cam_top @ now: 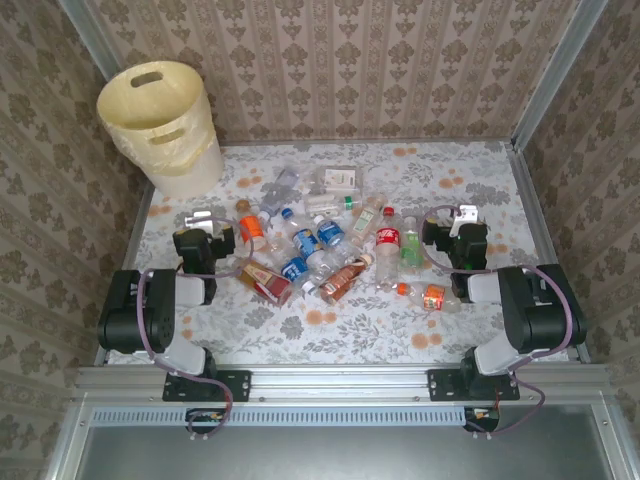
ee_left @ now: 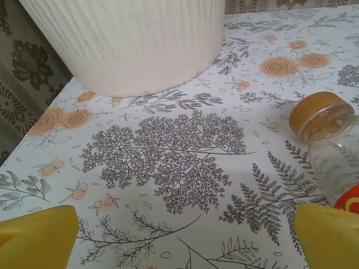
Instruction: Put the plastic bottles in the bin
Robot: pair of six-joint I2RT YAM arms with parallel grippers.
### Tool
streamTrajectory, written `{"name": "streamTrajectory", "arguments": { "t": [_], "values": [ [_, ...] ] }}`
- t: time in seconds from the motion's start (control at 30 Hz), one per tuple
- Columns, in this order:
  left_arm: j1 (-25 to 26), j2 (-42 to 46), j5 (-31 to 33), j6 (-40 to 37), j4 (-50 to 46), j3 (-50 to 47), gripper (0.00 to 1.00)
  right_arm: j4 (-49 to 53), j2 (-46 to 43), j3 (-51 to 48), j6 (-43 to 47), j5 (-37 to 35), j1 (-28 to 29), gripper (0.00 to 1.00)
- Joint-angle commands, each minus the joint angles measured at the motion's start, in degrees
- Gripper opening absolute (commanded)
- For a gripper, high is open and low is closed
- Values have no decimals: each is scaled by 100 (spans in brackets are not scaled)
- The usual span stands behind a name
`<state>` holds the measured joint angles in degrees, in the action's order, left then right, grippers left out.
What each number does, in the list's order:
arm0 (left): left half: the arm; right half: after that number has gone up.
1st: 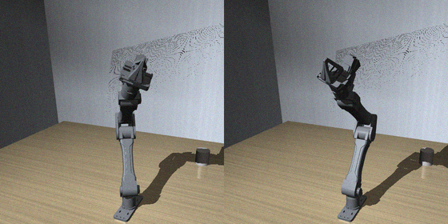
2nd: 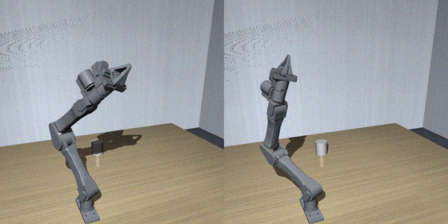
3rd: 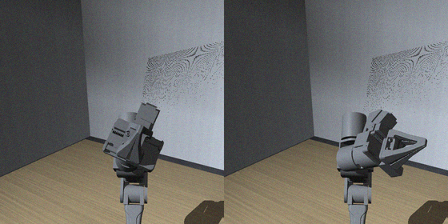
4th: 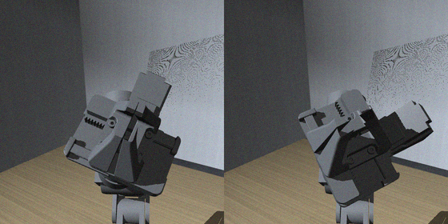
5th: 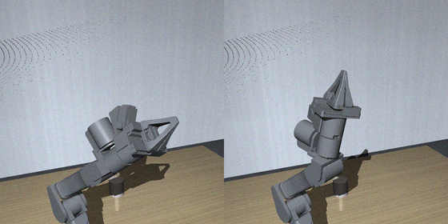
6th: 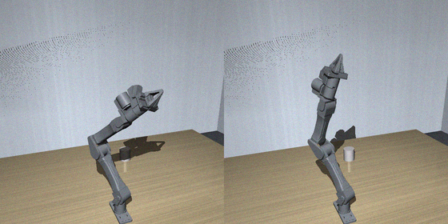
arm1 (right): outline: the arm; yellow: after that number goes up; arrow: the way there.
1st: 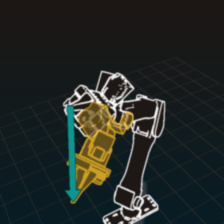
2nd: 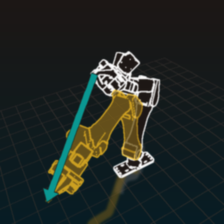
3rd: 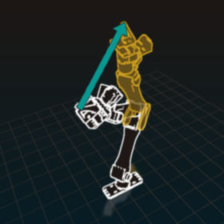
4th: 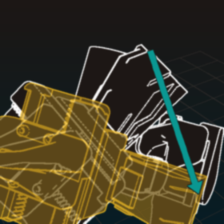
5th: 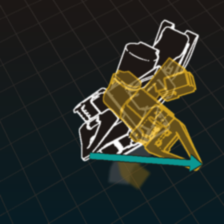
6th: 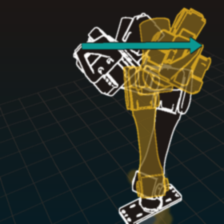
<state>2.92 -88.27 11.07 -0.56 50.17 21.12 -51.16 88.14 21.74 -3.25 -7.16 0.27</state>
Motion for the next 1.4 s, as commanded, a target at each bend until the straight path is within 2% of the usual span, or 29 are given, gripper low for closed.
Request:
{"name": "streamTrajectory", "arguments": {
  "t": [0.0, 1.03, 1.17, 1.23, 1.37],
  "values": [
    [-11, 24, -88, -101, 54, 122, 100, -188, -47, -47, -97, -103, 27, 100],
    [-10, 35, -85, -102, 80, 105, 100, -179, -51, -46, -104, -109, 25, 100],
    [-11, 242, -4, -81, 14, 69, 100, -220, -220, -136, -42, 142, -9, 100],
    [-21, 650, 92, -37, -356, 67, 100, 347, -682, -62, 62, 390, -22, 100],
    [-12, 1360, 164, -9, -966, 99, 100, 2163, -1543, 416, 577, 804, -27, 100]
  ]
}}
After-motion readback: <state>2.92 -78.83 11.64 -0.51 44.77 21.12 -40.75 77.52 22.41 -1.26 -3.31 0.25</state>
